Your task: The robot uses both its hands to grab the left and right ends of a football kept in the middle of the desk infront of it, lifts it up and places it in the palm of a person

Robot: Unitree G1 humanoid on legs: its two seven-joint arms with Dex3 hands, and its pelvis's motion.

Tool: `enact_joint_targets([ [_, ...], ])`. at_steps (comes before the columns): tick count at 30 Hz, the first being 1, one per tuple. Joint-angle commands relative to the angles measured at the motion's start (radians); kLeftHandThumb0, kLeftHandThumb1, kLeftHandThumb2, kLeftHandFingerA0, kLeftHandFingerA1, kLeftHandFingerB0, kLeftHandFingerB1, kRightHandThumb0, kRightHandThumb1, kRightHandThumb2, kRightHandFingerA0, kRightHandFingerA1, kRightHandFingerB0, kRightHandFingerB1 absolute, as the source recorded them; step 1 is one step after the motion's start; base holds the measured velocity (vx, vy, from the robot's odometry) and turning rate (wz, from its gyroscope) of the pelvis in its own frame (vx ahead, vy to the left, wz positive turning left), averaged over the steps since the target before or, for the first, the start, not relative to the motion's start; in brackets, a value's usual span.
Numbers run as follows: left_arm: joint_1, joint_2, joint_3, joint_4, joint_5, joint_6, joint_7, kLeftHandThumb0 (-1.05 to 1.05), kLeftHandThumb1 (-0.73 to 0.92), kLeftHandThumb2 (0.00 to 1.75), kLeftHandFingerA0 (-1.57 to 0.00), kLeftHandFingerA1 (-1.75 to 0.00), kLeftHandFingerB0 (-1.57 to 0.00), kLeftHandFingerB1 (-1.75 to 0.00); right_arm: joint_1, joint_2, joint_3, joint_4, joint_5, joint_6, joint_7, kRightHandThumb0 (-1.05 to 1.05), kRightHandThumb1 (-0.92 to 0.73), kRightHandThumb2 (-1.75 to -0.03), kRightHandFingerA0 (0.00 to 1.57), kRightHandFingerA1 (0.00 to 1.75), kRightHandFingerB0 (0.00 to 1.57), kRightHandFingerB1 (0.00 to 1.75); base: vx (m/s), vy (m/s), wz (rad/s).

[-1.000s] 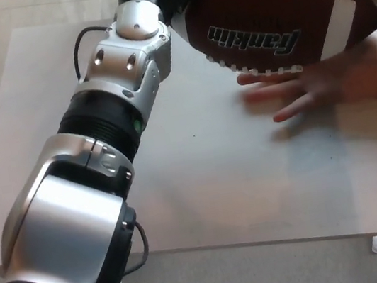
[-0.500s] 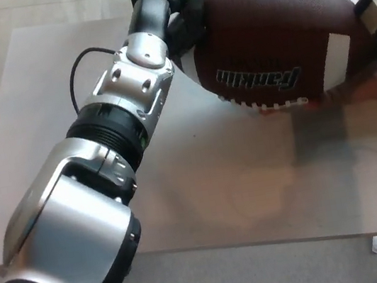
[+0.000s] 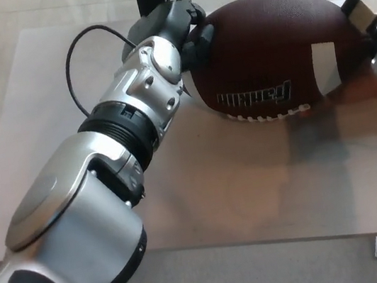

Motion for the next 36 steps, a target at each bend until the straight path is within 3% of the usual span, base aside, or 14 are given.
enact_joint_targets([
  [1,-0.031,-0.143,-0.022,0.02,0.12,0.023,-0.32,-0.41,0.75,0.62,-0.48,-0.9,-0.33,-0.35,-0.021,0.022,0.061,0.034,-0.015,-0.077,0.07,-0.26,-0.55,-1.14,1.28,1.42,0.91,1.18,0.0,0.0,0.0],
  [4,-0.056,-0.155,-0.025,0.042,0.139,0.108,-0.31,-0.26,0.75,0.61,-0.62,-1.57,-0.27,-0.38,0.009,0.008,0.1,0.035,-0.063,-0.141,0.085,-0.26,-0.47,-1.17,1.25,1.4,0.89,1.17,0.0,0.0,0.0],
  [7,-0.066,-0.148,-0.069,0.042,0.194,0.129,-0.302,-0.22,0.74,0.61,-0.65,-1.64,-0.24,-0.38,0.022,-0.006,0.102,0.031,-0.062,-0.152,0.097,-0.17,-0.44,-1.2,0.95,1.75,0.76,1.37,0.0,0.0,0.0],
  [8,-0.071,-0.138,-0.092,0.044,0.219,0.118,-0.316,-0.24,0.77,0.57,-0.56,-1.63,-0.19,-0.38,0.025,-0.012,0.104,0.04,-0.068,-0.17,0.098,-0.2,-0.46,-1.2,1.26,1.42,0.86,1.14,0.0,0.0,0.0],
  [16,-0.071,-0.081,-0.158,0.02,0.296,0.039,-0.319,-0.36,0.79,0.62,-0.43,-0.59,-0.37,-0.44,0.049,-0.024,0.104,0.063,-0.096,-0.206,0.061,-0.2,-0.55,-1.09,1.12,1.5,0.84,1.02,0.0,0.0,0.0],
  [18,-0.064,-0.035,-0.105,0.003,0.265,0.018,-0.312,-0.36,0.76,0.62,-0.67,-0.84,-0.52,-0.53,0.058,-0.055,0.156,0.048,-0.144,-0.194,0.067,-0.32,-0.82,-0.64,1.05,0.88,0.57,0.49,0.0,0.0,0.0],
  [19,-0.063,-0.031,-0.097,0.003,0.264,0.018,-0.315,-0.36,0.76,0.62,-0.67,-0.84,-0.52,-0.53,0.059,-0.059,0.162,0.047,-0.145,-0.191,0.069,-0.32,-0.82,-0.64,1.05,0.88,0.57,0.49,0.0,0.0,0.0],
  [20,-0.056,-0.013,-0.059,-0.01,0.241,0.02,-0.309,-0.38,0.76,0.64,-0.78,-1.34,-0.53,-0.6,0.055,-0.069,0.163,0.045,-0.138,-0.179,0.078,-0.49,-0.63,-0.89,0.68,0.65,0.23,0.45,0.0,0.0,0.0],
  [22,-0.035,0.04,0.05,-0.061,0.171,0.044,-0.278,-0.38,0.73,0.63,-0.81,-1.33,-0.35,-0.49,0.056,-0.104,0.179,0.037,-0.134,-0.164,0.127,-0.51,-0.76,-0.62,0.55,0.65,0.16,0.27,0.0,0.0,0.0],
  [26,0.007,0.151,0.101,-0.153,0.215,0.01,-0.278,-0.39,0.76,0.61,-0.54,-0.97,-0.39,-0.5,0.07,-0.206,0.262,-0.007,-0.163,-0.144,0.236,-0.95,-0.72,-1.02,0.22,0.56,0.0,0.11,0.0,0.0,0.0],
  [27,0.038,0.244,0.125,-0.236,0.219,0.007,-0.295,-0.39,0.78,0.62,-0.54,-0.97,-0.41,-0.52,0.073,-0.291,0.334,-0.063,-0.218,-0.078,0.292,-0.94,-0.88,-0.65,0.0,0.0,0.0,0.0,0.0,0.0,0.0],
  [28,0.05,0.292,0.143,-0.267,0.222,0.024,-0.296,-0.43,0.75,0.63,-0.67,-1.29,-0.46,-0.59,0.063,-0.335,0.356,-0.086,-0.235,-0.036,0.303,-0.98,-0.68,-0.97,0.0,0.0,0.0,0.0,0.0,0.0,0.0],
  [29,0.065,0.325,0.16,-0.286,0.227,0.014,-0.285,-0.45,0.74,0.63,-0.71,-1.29,-0.47,-0.61,0.062,-0.361,0.36,-0.1,-0.233,-0.031,0.312,-1.04,-0.87,-0.7,0.0,0.0,0.0,0.0,0.0,0.0,0.0],
  [36,0.155,0.481,0.3,-0.37,0.21,-0.005,-0.236,-0.74,0.59,0.86,-0.94,-1.28,-0.45,-0.62,0.07,-0.531,0.378,-0.18,-0.213,-0.02,0.416,-1.03,-0.92,-0.74,0.0,0.0,0.0,0.0,0.0,0.0,0.0],
])
